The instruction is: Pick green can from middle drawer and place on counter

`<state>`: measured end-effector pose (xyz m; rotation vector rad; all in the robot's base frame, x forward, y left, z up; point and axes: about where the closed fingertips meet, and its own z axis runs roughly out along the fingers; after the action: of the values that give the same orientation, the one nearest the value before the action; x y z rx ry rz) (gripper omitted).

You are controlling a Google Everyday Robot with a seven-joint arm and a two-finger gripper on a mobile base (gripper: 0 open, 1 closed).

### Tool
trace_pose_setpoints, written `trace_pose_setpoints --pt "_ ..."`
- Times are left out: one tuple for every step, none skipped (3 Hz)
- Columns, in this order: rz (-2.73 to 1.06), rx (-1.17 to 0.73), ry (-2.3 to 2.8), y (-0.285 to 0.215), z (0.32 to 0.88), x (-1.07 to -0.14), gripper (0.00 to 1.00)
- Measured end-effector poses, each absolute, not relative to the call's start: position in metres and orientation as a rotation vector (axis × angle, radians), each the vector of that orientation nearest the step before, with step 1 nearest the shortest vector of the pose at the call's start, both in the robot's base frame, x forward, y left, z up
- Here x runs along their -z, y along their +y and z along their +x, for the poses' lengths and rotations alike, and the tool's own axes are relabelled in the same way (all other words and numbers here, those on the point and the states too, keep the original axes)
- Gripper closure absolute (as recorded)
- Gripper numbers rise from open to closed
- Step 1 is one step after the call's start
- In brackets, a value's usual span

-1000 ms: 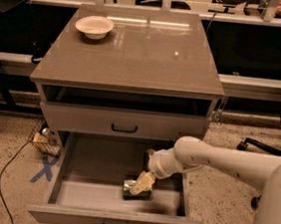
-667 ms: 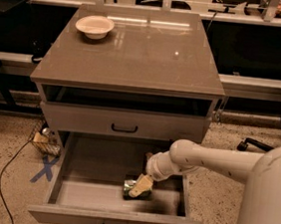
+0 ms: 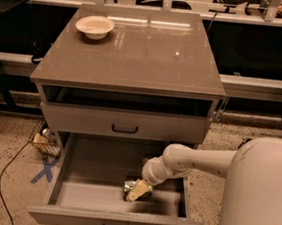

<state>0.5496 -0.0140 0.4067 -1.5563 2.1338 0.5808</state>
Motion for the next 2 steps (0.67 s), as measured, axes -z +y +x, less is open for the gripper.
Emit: trace_pose_setpoints --pt "-1.569 -0.589 2.167 -0.014 0.546 -0.390 0.00" --pt "-1.580 -0.598 2.191 -0.015 0.542 -0.380 0.19"
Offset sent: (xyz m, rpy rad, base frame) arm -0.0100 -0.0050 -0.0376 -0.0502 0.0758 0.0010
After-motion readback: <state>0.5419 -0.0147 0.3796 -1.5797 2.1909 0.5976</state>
